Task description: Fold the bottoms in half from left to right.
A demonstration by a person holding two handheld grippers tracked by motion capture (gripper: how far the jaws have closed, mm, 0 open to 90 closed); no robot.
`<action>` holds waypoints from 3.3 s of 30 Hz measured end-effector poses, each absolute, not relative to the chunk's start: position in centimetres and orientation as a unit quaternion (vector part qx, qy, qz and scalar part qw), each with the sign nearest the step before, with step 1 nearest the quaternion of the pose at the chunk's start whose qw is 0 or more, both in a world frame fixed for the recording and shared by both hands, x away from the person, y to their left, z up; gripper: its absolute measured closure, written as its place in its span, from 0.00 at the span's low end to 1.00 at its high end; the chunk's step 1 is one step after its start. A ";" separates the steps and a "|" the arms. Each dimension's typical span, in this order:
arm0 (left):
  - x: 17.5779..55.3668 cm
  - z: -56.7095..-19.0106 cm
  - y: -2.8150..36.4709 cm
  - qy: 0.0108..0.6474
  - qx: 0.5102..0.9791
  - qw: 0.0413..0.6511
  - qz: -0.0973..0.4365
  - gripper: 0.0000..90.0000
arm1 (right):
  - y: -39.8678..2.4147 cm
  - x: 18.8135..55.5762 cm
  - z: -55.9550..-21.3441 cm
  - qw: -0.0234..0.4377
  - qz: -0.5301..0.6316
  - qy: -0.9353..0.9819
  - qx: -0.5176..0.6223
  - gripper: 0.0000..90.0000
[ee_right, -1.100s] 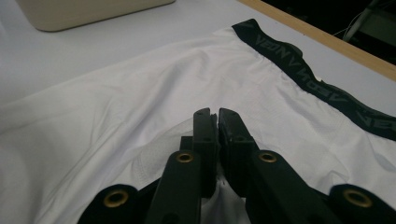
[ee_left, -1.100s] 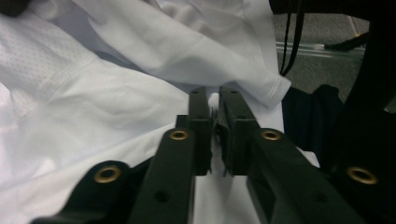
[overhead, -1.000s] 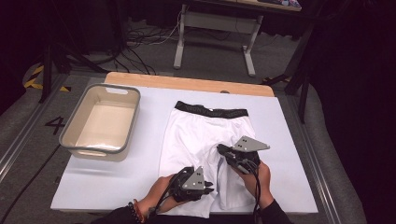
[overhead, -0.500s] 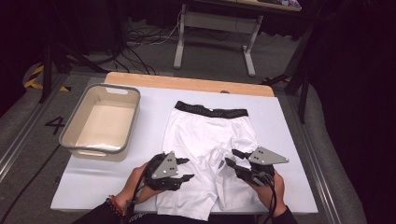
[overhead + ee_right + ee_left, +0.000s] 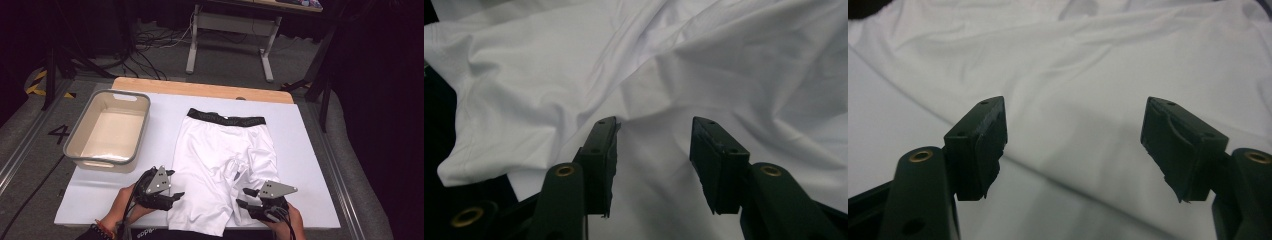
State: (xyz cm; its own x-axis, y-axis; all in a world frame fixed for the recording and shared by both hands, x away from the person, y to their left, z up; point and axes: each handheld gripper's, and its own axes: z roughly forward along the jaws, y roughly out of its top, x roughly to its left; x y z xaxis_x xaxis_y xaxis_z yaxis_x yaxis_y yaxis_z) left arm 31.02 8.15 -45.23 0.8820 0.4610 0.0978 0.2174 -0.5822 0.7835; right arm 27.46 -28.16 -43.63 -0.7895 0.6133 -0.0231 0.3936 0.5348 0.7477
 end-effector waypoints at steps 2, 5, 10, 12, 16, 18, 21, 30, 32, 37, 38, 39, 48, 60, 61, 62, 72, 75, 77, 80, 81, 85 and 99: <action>31.0 -45.4 8.2 0.195 0.881 0.408 0.141 0.31 | -28.0 27.2 -44.2 0.131 0.380 0.869 0.290 0.60; 31.2 -45.7 7.9 0.198 0.887 0.398 0.126 0.32 | -27.4 27.1 -44.8 0.123 0.365 0.878 0.285 0.64; 31.4 -46.2 7.2 0.197 0.899 0.370 0.125 0.35 | -26.9 27.2 -45.1 0.126 0.351 0.884 0.281 0.87; 31.5 -46.2 7.1 0.197 0.899 0.372 0.120 0.38 | -27.0 27.2 -45.0 0.118 0.350 0.888 0.274 0.98; 31.8 -46.2 6.9 0.201 0.902 0.365 0.116 0.39 | -26.9 27.1 -45.0 0.089 0.354 0.894 0.259 1.00; 32.0 -46.3 6.9 0.207 0.901 0.365 0.112 0.39 | -26.7 26.8 -44.8 0.090 0.350 0.898 0.251 1.00; 32.3 -46.3 6.9 0.210 0.901 0.366 0.103 0.39 | -27.5 26.7 -43.6 0.119 0.362 0.888 0.256 0.78; 32.3 -46.3 6.9 0.216 0.900 0.365 0.102 0.37 | -35.6 28.0 -41.4 0.234 0.376 0.816 0.372 0.56; 32.3 -46.4 6.9 0.217 0.900 0.365 0.104 0.37 | -36.7 28.2 -42.0 0.233 0.363 0.810 0.398 0.53; 32.4 -46.4 6.9 0.220 0.900 0.363 0.101 0.36 | -38.2 28.2 -43.7 0.196 0.345 0.803 0.443 0.52; 32.4 -46.4 6.9 0.219 0.900 0.363 0.101 0.36 | -38.3 28.1 -43.9 0.194 0.341 0.803 0.449 0.57; 32.4 -46.4 6.9 0.220 0.900 0.363 0.101 0.36 | -38.5 28.2 -44.2 0.185 0.339 0.805 0.450 0.60; 32.3 -46.4 6.9 0.222 0.899 0.364 0.103 0.36 | -38.0 27.5 -44.0 0.177 0.310 0.830 0.428 0.98; 32.4 -46.4 6.9 0.222 0.899 0.363 0.101 0.35 | -40.9 25.0 -42.7 0.201 0.324 0.805 0.455 0.93; 32.4 -46.4 6.9 0.223 0.899 0.364 0.101 0.35 | -40.9 25.1 -42.6 0.205 0.327 0.801 0.457 0.87; 32.4 -46.4 6.9 0.223 0.899 0.364 0.101 0.35 | -41.0 25.4 -42.4 0.213 0.328 0.797 0.460 0.76; 33.4 -46.1 6.9 0.250 0.888 0.367 0.124 0.38 | -41.1 34.0 -41.2 0.251 0.377 0.771 0.448 0.66; 35.0 -46.2 6.8 0.273 0.884 0.359 0.123 0.39 | -41.4 36.0 -41.6 0.250 0.369 0.770 0.457 0.66; 36.2 -46.1 6.6 0.290 0.879 0.360 0.120 0.38 | -41.3 39.0 -42.9 0.231 0.362 0.767 0.477 0.65; 37.0 -46.1 6.0 0.290 0.880 0.355 0.122 0.40 | -40.9 40.7 -43.7 0.233 0.343 0.769 0.486 0.60; 37.2 -46.1 5.9 0.289 0.881 0.353 0.123 0.41 | -40.8 40.9 -43.9 0.232 0.340 0.770 0.487 0.59; 37.1 -46.0 5.7 0.283 0.883 0.356 0.115 0.58 | -39.5 41.4 -44.5 0.220 0.316 0.795 0.469 0.54; 35.8 -45.6 7.3 0.247 0.902 0.325 0.142 0.99 | -36.4 40.1 -43.9 0.197 0.303 0.835 0.414 0.51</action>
